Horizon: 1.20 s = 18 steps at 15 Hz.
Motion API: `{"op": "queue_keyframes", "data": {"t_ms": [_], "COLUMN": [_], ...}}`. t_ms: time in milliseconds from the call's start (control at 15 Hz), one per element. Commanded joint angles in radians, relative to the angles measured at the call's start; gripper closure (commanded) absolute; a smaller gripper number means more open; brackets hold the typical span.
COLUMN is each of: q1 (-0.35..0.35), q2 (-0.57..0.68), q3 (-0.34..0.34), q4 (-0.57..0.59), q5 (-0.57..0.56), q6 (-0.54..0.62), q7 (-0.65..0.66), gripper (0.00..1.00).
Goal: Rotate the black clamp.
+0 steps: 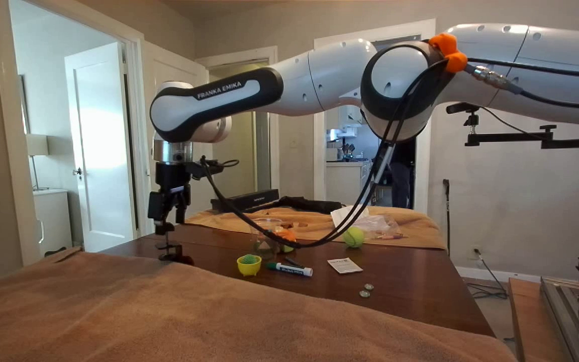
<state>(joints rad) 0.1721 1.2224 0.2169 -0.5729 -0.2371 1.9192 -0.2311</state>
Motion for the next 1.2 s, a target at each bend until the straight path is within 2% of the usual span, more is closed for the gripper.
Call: {"op": "queue_keyframes", "data": {"t_ms": [0, 133, 200, 267, 533, 733, 800, 867, 933, 1133], "q1": [-0.005, -0.004, -0.004, -0.005, -0.006, -0.009, -0.009, -0.009, -0.01, -0.011], "q2": [0.024, 0.027, 0.028, 0.03, 0.037, 0.041, 0.041, 0.042, 0.042, 0.042], "q3": [0.022, 0.025, 0.025, 0.025, 0.023, 0.023, 0.023, 0.023, 0.023, 0.024], "q4": [0.044, 0.045, 0.045, 0.046, 0.047, 0.047, 0.046, 0.046, 0.046, 0.045], "q5": [0.017, 0.016, 0.015, 0.014, 0.012, 0.011, 0.011, 0.011, 0.011, 0.012], "q6": [0.016, 0.024, 0.028, 0.034, 0.057, 0.067, 0.069, 0.071, 0.072, 0.084], "q7": [-0.039, -0.04, -0.04, -0.043, -0.051, -0.057, -0.061, -0.062, -0.065, -0.067], "gripper": [0.0, 0.0, 0.07, 0.19, 0.4, 0.33, 0.34, 0.41, 0.56, 0.76]}}
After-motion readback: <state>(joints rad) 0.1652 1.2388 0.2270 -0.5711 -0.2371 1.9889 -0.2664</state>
